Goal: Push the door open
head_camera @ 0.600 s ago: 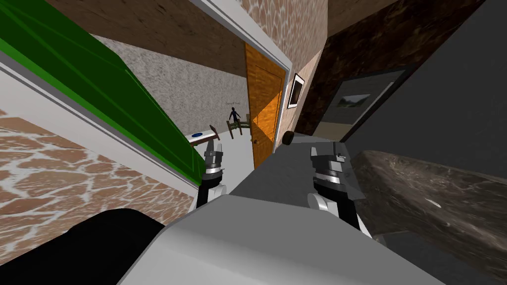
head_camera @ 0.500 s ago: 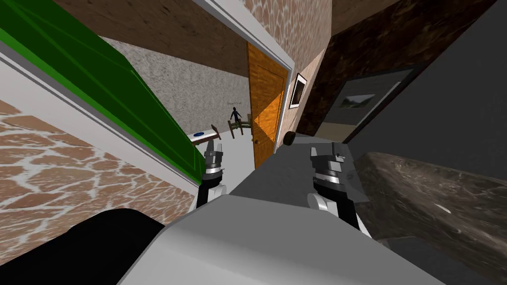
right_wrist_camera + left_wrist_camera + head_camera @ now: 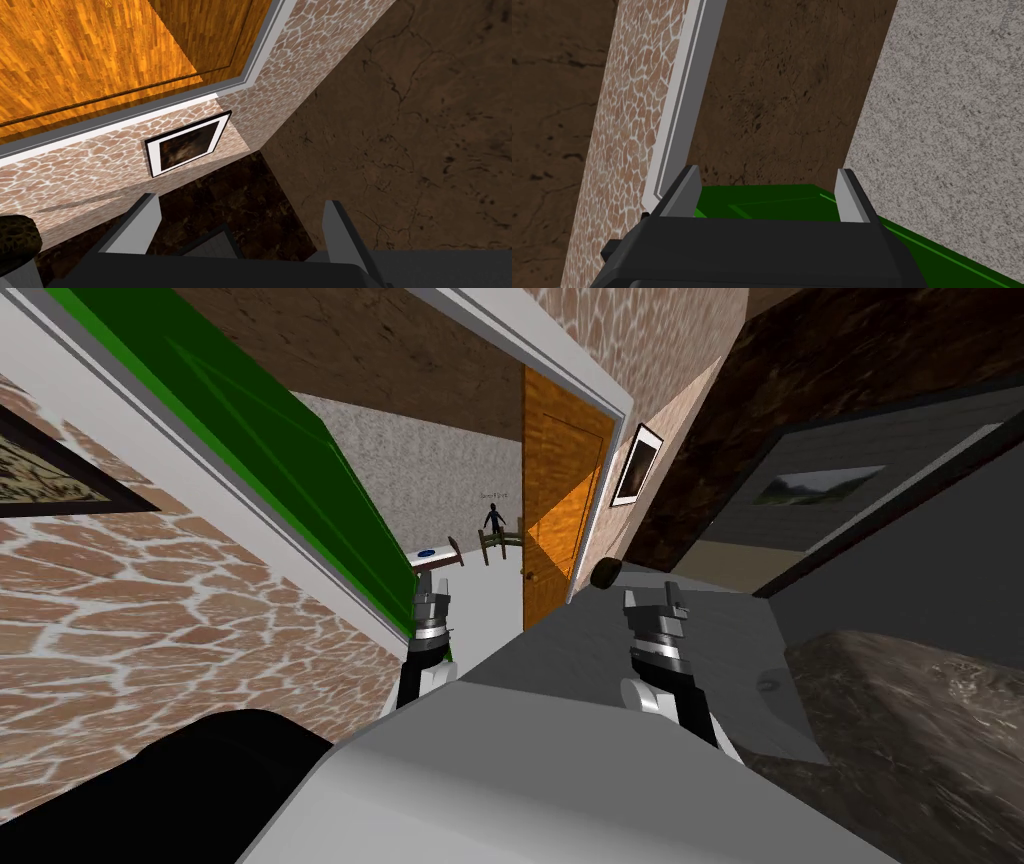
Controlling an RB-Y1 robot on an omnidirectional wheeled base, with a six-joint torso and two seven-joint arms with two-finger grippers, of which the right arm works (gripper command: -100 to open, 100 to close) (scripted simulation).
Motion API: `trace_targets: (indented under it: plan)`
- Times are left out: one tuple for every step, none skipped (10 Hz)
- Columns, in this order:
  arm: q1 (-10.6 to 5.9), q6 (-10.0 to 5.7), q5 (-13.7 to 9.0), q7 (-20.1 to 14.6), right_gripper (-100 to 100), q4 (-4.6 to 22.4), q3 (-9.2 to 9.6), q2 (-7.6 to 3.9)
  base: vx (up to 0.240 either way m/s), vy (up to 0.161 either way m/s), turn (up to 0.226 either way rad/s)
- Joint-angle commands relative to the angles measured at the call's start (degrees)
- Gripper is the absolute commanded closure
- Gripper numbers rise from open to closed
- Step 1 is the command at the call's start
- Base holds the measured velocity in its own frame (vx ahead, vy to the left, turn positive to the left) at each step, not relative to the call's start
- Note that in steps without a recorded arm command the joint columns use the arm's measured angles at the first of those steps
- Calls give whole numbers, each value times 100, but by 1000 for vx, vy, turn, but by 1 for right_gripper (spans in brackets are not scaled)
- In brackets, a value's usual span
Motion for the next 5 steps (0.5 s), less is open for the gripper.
trace_targets:
  plan:
    - [-64,-43,-3,-174,-100,190,-21,-9,63,-62,240]
    - [-89,-62,-11,-264,-100,278,-40,-22,50,-50,207]
    - [-116,-83,-20,-367,-100,377,-62,-34,39,-46,201]
    - [-144,-104,-29,-469,-100,476,-84,-47,37,-54,199]
    - [-172,-125,-38,-571,-100,575,-106,-59,30,-56,189]
